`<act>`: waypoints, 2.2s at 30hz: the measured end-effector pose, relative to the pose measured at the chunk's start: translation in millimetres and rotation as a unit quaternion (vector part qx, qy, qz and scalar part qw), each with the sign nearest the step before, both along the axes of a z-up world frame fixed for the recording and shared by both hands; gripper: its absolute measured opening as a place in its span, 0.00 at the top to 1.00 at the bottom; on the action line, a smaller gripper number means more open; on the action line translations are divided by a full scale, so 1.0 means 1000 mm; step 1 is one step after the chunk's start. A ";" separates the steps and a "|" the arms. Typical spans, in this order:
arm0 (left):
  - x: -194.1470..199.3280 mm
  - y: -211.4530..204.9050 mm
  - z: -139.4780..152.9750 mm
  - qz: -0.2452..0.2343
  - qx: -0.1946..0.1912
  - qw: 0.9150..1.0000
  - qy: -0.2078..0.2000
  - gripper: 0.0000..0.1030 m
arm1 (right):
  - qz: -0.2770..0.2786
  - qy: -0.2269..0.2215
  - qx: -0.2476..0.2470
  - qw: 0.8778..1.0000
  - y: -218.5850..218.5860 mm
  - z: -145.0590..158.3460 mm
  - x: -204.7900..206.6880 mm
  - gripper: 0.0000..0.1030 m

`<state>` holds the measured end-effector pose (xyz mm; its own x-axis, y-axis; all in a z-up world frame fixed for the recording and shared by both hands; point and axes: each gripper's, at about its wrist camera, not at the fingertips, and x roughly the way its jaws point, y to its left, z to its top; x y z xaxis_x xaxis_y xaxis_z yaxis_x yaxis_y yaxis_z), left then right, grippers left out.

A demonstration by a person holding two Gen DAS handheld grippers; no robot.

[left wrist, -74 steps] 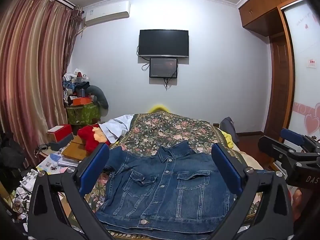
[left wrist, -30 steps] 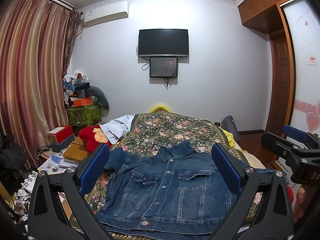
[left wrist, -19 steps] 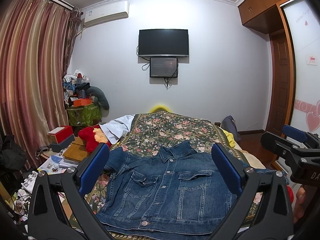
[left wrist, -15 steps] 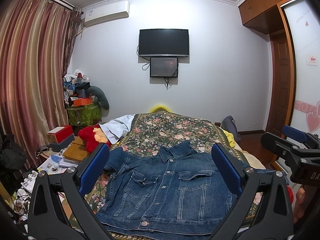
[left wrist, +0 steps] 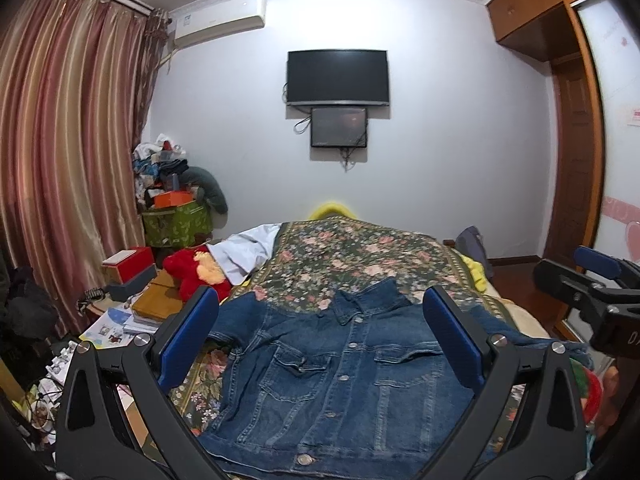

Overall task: Fold large clothes
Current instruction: 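Grasp the jacket sleeve with the left gripper and lift it, then fold the held sleeve across the jacket front with the left gripper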

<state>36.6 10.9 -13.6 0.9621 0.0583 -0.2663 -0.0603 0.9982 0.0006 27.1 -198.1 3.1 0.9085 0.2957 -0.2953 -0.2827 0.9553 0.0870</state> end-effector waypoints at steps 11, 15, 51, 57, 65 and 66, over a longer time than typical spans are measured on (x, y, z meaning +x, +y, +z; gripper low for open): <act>0.112 0.073 -0.036 0.057 -0.031 0.994 0.084 0.00 | -0.010 0.043 -0.033 0.998 0.015 -0.019 0.109 0.00; 0.160 0.115 -0.066 0.094 -0.056 0.984 0.138 0.00 | -0.003 0.080 -0.052 0.995 0.024 -0.034 0.166 0.00; 0.317 0.250 -0.166 0.195 -0.117 0.939 0.256 0.85 | 0.117 0.436 -0.118 0.884 0.100 -0.249 0.383 0.00; 0.322 0.155 -0.130 0.099 -0.002 0.970 0.222 0.87 | 0.109 0.417 -0.104 0.897 0.083 -0.222 0.373 0.00; 0.340 0.106 -0.214 0.025 -0.067 0.933 0.353 0.79 | 0.106 0.390 -0.087 0.910 0.056 -0.183 0.344 0.00; 0.340 0.105 -0.224 0.025 -0.072 0.928 0.366 0.77 | 0.104 0.387 -0.088 0.912 0.052 -0.178 0.339 0.00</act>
